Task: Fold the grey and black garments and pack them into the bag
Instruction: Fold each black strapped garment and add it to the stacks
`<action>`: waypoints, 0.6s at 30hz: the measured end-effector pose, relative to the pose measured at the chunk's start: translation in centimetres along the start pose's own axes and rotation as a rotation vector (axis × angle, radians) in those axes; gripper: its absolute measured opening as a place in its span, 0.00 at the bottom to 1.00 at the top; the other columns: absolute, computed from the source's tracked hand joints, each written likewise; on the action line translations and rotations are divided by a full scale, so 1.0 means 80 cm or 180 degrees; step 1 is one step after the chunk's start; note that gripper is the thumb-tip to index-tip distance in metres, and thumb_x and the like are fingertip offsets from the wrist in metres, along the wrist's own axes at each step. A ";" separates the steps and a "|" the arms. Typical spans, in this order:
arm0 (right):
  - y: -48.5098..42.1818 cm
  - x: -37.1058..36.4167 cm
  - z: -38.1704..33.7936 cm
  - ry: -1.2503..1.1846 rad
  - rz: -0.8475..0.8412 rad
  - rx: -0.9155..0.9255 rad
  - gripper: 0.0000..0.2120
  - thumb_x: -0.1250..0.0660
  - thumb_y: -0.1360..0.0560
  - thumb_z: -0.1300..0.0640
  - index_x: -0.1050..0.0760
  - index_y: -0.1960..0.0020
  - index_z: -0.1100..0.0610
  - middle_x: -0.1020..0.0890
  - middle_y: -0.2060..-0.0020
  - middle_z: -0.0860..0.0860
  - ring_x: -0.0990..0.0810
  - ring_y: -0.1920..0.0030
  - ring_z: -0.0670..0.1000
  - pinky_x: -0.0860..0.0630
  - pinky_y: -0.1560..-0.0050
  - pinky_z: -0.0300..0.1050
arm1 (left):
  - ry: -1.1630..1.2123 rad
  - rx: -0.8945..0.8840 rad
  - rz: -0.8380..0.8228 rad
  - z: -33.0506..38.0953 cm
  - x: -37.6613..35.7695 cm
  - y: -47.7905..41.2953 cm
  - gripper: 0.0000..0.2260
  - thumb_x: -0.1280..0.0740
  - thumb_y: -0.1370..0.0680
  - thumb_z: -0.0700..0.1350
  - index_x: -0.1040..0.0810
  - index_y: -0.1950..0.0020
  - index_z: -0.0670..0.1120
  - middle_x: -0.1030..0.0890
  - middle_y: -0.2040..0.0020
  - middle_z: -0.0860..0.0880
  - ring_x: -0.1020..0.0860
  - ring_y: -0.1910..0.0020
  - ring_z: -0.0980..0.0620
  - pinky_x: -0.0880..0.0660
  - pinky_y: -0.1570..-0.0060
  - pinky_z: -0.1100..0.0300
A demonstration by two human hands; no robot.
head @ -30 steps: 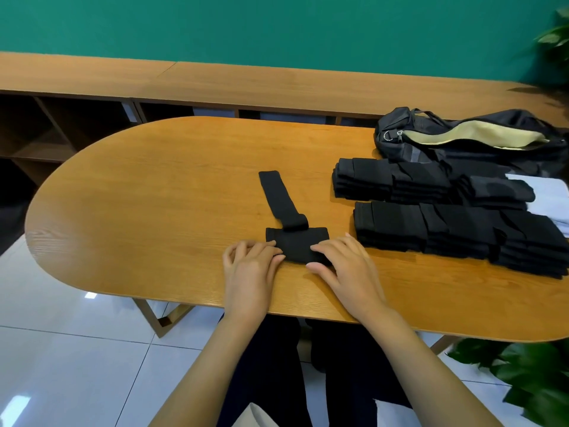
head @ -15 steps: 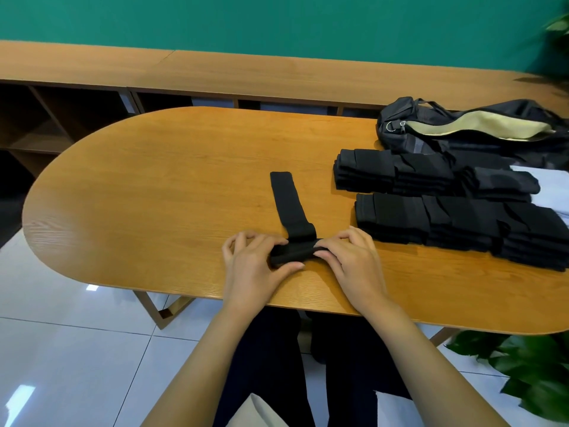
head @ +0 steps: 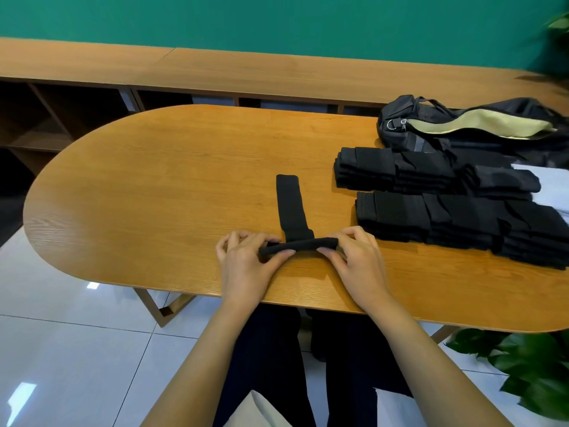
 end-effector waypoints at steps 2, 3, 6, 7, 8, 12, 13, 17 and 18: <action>0.000 0.001 0.000 -0.0055 -0.0019 -0.0062 0.10 0.32 0.24 0.50 0.21 0.48 0.55 0.24 0.52 0.49 0.26 0.47 0.51 0.32 0.52 0.41 | -0.0059 -0.0025 -0.0015 0.001 0.000 -0.001 0.16 0.32 0.29 0.61 0.18 0.50 0.52 0.23 0.54 0.59 0.32 0.46 0.57 0.40 0.39 0.51; -0.001 0.001 0.000 -0.0073 -0.0018 -0.0114 0.11 0.33 0.23 0.49 0.22 0.48 0.55 0.25 0.53 0.48 0.27 0.48 0.50 0.32 0.52 0.41 | -0.0080 0.0012 0.0017 0.001 0.000 -0.001 0.14 0.31 0.28 0.59 0.18 0.50 0.51 0.23 0.55 0.58 0.32 0.46 0.57 0.40 0.38 0.50; -0.002 -0.001 0.001 -0.0032 0.0002 -0.0238 0.14 0.35 0.22 0.47 0.24 0.45 0.57 0.26 0.54 0.47 0.26 0.51 0.51 0.32 0.55 0.41 | -0.0128 0.0107 0.0173 0.001 -0.001 0.000 0.11 0.29 0.26 0.53 0.19 0.48 0.48 0.25 0.58 0.57 0.31 0.50 0.57 0.40 0.36 0.49; -0.002 -0.002 0.001 0.0001 -0.0003 -0.0250 0.14 0.36 0.22 0.47 0.25 0.44 0.58 0.27 0.55 0.47 0.26 0.51 0.51 0.32 0.56 0.41 | -0.0139 0.0123 0.0189 0.001 -0.002 0.000 0.12 0.29 0.25 0.53 0.20 0.45 0.48 0.24 0.58 0.57 0.29 0.51 0.56 0.41 0.36 0.50; -0.002 -0.002 0.001 0.0033 -0.0003 -0.0242 0.15 0.37 0.22 0.47 0.25 0.44 0.58 0.28 0.55 0.46 0.26 0.52 0.51 0.32 0.56 0.41 | -0.0150 0.0135 0.0186 0.001 -0.002 0.000 0.14 0.30 0.25 0.53 0.21 0.42 0.49 0.23 0.58 0.57 0.28 0.51 0.55 0.41 0.36 0.51; -0.001 -0.002 0.002 0.0060 0.0082 -0.0165 0.18 0.42 0.23 0.42 0.25 0.47 0.56 0.28 0.57 0.46 0.27 0.54 0.50 0.30 0.59 0.41 | -0.0153 0.0228 0.0203 0.000 -0.003 -0.001 0.19 0.31 0.25 0.54 0.25 0.35 0.50 0.24 0.61 0.58 0.27 0.52 0.56 0.42 0.37 0.55; -0.001 -0.002 0.001 0.0047 0.0118 -0.0149 0.19 0.42 0.24 0.41 0.24 0.47 0.55 0.29 0.57 0.45 0.28 0.55 0.49 0.30 0.59 0.42 | -0.0158 0.0257 0.0211 -0.001 -0.003 -0.001 0.20 0.31 0.25 0.55 0.25 0.35 0.51 0.24 0.62 0.58 0.26 0.52 0.56 0.43 0.38 0.57; -0.001 -0.003 0.001 0.0088 0.0182 -0.0108 0.17 0.34 0.25 0.45 0.23 0.42 0.55 0.29 0.57 0.44 0.28 0.56 0.48 0.30 0.58 0.41 | -0.0190 0.0370 0.0153 -0.002 -0.004 -0.001 0.23 0.31 0.25 0.56 0.28 0.32 0.53 0.24 0.63 0.58 0.26 0.51 0.57 0.43 0.39 0.57; -0.002 -0.003 0.001 0.0093 0.0159 -0.0115 0.17 0.33 0.25 0.46 0.24 0.41 0.55 0.29 0.58 0.44 0.28 0.56 0.47 0.30 0.57 0.41 | -0.0206 0.0386 0.0137 -0.002 -0.004 -0.001 0.23 0.31 0.25 0.56 0.29 0.32 0.53 0.24 0.63 0.58 0.27 0.51 0.57 0.43 0.39 0.57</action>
Point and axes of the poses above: each hand's wrist, its own y-axis away from the middle knuckle, its own x-axis out of the back of the hand, z = x × y, the point moved 1 cm from there along -y, towards the middle knuckle
